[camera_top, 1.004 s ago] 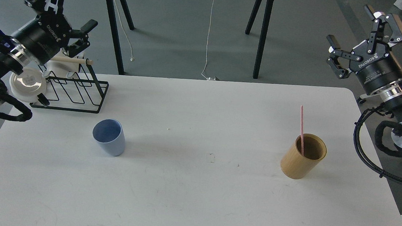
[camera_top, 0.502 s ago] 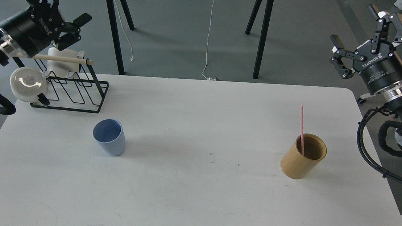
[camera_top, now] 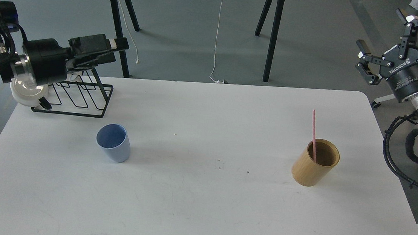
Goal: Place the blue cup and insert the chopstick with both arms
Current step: 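Lower the left gripper from the rack toward the blue cup, then grasp the blue cup from its side with the left gripper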
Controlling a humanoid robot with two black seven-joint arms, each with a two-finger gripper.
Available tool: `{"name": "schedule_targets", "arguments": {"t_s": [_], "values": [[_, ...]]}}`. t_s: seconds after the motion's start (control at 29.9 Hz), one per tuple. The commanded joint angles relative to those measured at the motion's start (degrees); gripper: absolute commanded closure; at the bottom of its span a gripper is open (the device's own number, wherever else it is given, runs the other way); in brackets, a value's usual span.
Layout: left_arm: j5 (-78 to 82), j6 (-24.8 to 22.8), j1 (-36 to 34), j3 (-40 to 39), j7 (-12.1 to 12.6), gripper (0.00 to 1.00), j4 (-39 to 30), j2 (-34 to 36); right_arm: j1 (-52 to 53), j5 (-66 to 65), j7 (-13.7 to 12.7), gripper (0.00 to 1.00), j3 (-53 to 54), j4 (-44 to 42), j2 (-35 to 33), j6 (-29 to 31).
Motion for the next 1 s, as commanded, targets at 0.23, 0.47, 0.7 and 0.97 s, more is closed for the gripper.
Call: {"name": "schedule_targets", "arguments": {"t_s": [0.23, 0.47, 0.7, 0.97], "values": [[14.1, 10.2, 1.8, 10.1, 0.0, 0.0, 6.6, 0.6, -1.5, 0.0, 0.0, 0.02, -0.1, 0.0, 0.2, 0.0], [15.2, 13.0, 3.5, 13.4, 0.0, 0.0, 10.6, -4.9, -2.3, 0.0, 0.0, 0.02, 0.0, 0.0, -0.2, 0.0], [18.4, 13.7, 5.7, 13.4, 0.0, 0.0, 13.6, -7.0, -2.5, 0.0, 0.0, 0.02, -0.1, 0.0, -0.4, 0.0], [18.3, 13.8, 7.6, 13.4, 0.0, 0.0, 18.0, -9.6, -3.1, 0.0, 0.0, 0.02, 0.0, 0.0, -0.4, 0.0]]}}
